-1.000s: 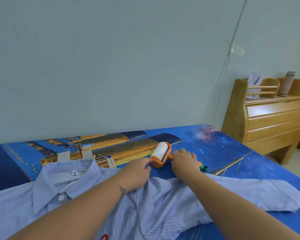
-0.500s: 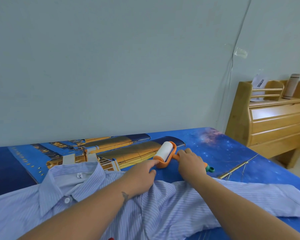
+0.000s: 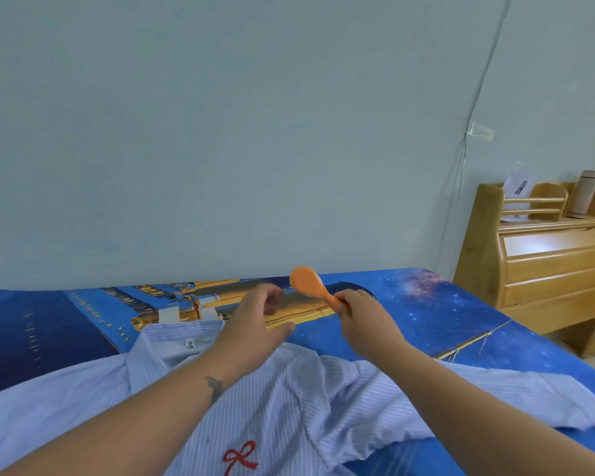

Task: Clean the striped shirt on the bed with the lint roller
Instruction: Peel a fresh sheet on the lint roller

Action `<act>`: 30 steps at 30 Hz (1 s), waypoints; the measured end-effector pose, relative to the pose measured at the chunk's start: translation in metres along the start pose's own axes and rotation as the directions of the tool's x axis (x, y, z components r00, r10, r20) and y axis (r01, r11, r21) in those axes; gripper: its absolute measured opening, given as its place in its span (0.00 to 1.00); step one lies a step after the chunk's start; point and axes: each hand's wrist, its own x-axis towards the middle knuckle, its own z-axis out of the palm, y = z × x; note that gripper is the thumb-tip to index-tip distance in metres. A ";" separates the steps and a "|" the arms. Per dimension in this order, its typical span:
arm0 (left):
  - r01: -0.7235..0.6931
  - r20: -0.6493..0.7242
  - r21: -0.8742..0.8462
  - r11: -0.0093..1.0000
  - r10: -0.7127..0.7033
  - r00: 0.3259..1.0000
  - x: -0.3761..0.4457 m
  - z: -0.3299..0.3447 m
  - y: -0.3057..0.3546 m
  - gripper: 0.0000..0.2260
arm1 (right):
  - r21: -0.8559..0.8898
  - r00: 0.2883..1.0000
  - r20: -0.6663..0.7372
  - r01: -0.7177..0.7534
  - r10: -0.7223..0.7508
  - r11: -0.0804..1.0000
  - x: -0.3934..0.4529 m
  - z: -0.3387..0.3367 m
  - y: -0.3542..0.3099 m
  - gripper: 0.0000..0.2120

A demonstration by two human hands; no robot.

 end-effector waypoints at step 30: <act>-0.054 -0.226 -0.017 0.998 0.048 0.973 -0.147 -0.126 -0.019 0.19 | 0.589 0.903 0.426 -0.233 -0.051 0.774 -0.141 0.003 -0.157 0.10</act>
